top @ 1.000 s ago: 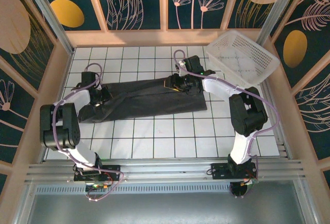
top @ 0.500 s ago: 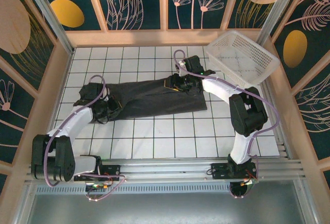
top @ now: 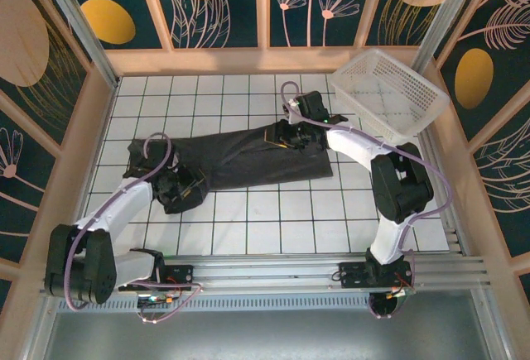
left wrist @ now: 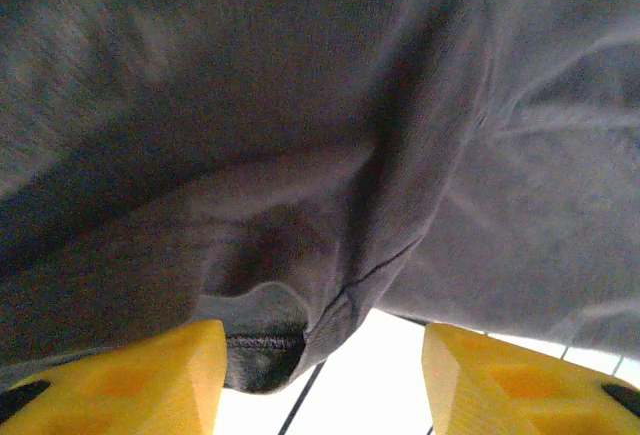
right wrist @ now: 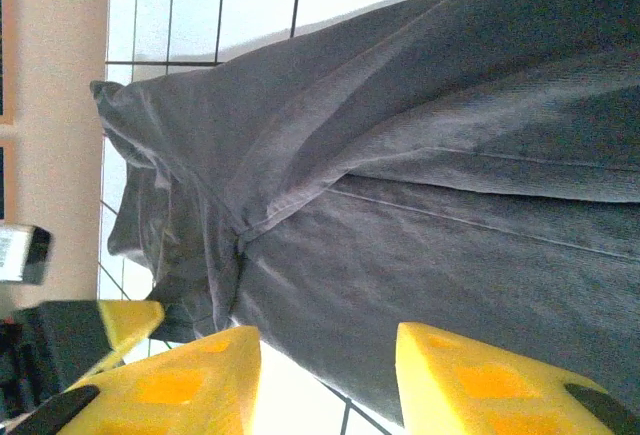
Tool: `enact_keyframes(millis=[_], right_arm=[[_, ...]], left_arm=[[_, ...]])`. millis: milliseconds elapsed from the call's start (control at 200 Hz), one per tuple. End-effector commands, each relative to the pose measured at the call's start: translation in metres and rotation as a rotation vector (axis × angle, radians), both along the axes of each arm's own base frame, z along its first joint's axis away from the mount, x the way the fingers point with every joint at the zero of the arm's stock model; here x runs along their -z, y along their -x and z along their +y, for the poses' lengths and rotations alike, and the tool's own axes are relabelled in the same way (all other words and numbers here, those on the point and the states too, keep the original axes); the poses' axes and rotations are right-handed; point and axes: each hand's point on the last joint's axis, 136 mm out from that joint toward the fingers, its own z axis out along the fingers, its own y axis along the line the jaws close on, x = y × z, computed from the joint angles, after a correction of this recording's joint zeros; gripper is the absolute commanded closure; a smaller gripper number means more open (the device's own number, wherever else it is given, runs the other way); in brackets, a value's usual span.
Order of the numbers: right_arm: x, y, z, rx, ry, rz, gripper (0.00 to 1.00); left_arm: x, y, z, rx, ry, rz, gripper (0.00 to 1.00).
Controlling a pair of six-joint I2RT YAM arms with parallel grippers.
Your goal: Fold and stack the t-shirts
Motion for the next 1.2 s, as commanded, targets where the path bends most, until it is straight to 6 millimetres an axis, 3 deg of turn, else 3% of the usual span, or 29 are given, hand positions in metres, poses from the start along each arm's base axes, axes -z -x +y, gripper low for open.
enact_keyframes(millis=[0,100,205,345,450,495,706,866,1006,1196], right_arm=[[-0.014,0.01,0.014,-0.03,-0.039,-0.027,0.62],[-0.011,0.009,0.02,-0.035,-0.031,-0.031,0.65],[-0.004,-0.006,0.014,0.015,0.023,-0.045,0.71],[0.007,-0.037,-0.012,0.135,0.096,-0.025,0.76],[0.017,-0.056,-0.037,0.219,0.146,-0.003,0.75],[0.025,-0.063,-0.048,0.25,0.17,0.016,0.74],[0.053,-0.087,-0.085,0.352,0.269,0.085,0.73],[0.072,-0.095,-0.11,0.418,0.359,0.117,0.71],[0.086,-0.097,-0.128,0.461,0.424,0.143,0.7],[0.107,-0.087,-0.147,0.504,0.496,0.188,0.7]], left_arm=[[-0.013,-0.006,0.038,-0.087,-0.18,0.013,0.51],[-0.012,-0.022,0.072,-0.186,-0.19,0.023,0.53],[-0.014,-0.051,0.108,-0.274,-0.181,-0.006,0.51],[-0.009,-0.1,0.145,-0.315,-0.191,-0.021,0.5],[0.0,-0.122,0.175,-0.341,-0.253,0.009,0.49],[0.013,-0.126,0.185,-0.341,-0.278,0.047,0.48],[0.031,-0.151,0.207,-0.283,-0.346,0.069,0.45],[0.046,-0.165,0.21,-0.246,-0.348,0.078,0.47],[0.045,-0.174,0.214,-0.252,-0.352,0.059,0.62],[0.035,-0.183,0.224,-0.278,-0.381,0.057,0.99]])
